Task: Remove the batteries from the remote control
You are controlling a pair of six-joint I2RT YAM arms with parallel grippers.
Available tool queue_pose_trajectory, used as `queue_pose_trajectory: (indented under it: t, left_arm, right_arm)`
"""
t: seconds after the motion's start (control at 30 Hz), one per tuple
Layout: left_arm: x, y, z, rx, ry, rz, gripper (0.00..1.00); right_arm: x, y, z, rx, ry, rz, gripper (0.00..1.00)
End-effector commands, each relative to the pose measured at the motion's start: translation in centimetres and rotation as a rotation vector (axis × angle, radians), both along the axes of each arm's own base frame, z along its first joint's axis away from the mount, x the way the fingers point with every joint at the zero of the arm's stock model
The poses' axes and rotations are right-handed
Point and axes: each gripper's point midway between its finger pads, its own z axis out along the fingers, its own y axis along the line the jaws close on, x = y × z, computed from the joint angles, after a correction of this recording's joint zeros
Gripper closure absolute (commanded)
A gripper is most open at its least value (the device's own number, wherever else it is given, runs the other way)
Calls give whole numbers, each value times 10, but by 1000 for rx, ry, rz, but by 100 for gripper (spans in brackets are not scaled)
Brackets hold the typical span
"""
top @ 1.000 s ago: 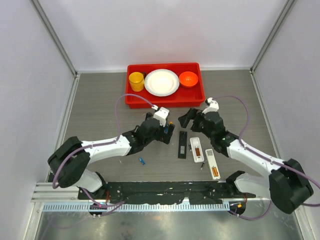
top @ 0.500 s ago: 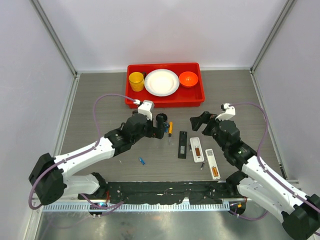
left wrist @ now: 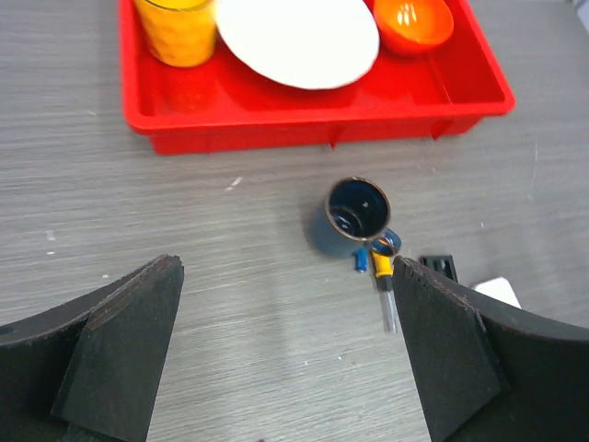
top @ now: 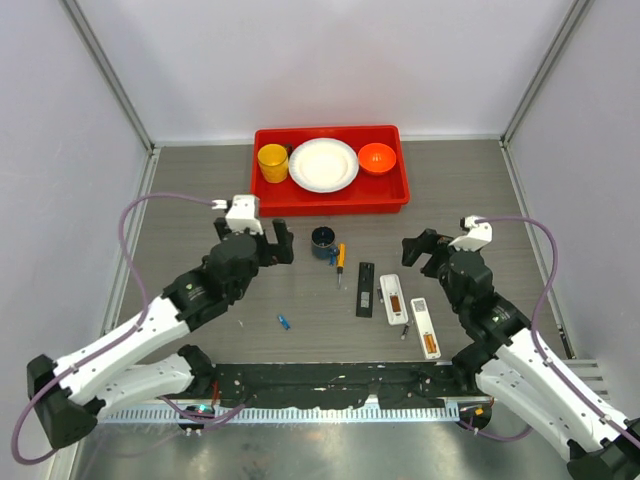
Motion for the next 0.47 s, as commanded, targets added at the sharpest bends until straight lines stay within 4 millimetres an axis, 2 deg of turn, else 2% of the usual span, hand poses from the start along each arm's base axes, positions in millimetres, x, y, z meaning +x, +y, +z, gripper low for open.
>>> queue_pose_trajectory:
  t: [0.0,0.07,0.2,0.23,0.3,0.33,0.37,0.4,0.43]
  left_arm:
    - [-3,45,14,50,-93,141,0]
    - [-6,54,11,66,-101,160,0]
    - [-10,89,11,153,-105,298,0]
    - [-10,99,16,171,-116,347,0]
    - [-12,106,16,193,-113,368,0]
    - [-13,106,15,194,-113,363,0]
    - [-13,104,15,193,-119,348,0]
    - [-12,102,22,156,-148,341,0]
    - [-13,103,16,171,-151,325,0]
  right_arm:
    - [3,-17,24,-13,-70,-84,0]
    - [3,-21,20,-26,-68,-103,0]
    - [6,-43,19,-106,-106,-195,0]
    - [5,-54,19,-155,-121,-235,0]
    - [6,-61,29,-178,-174,-264,0]
    - [5,-69,25,-216,-181,-294,0]
    - [3,-76,35,-207,-230,-328,0]
    - [2,-82,37,-225,-246,-358,0]
    - [-1,-91,26,-261,-243,-394,0]
